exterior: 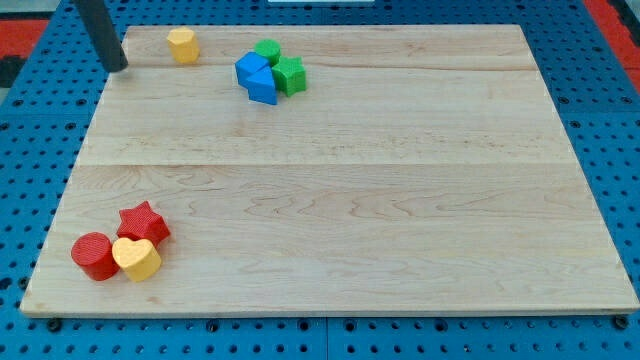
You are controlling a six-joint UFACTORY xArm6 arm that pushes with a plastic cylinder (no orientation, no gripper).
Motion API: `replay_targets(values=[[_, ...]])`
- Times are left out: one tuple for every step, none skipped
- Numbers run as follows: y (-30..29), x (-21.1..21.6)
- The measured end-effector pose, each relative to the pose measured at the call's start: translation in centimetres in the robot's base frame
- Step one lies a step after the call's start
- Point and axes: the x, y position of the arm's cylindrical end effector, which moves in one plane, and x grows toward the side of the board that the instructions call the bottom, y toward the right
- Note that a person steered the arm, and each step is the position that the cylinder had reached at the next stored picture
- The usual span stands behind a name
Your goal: Push the hexagon into the red star
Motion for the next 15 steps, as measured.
replay_targets(values=[[2.8,-5.0],[7.9,-6.4],[11.7,0.4],[9.0,8.9],[9.1,14.5],[9.9,12.7],[12.6,15.5],[12.4,19.2],[11.3,20.3],[12.7,18.8],[18.0,19.2],[16.7,23.0],[14.2,23.3],[14.0,21.9],[13.1,21.9]])
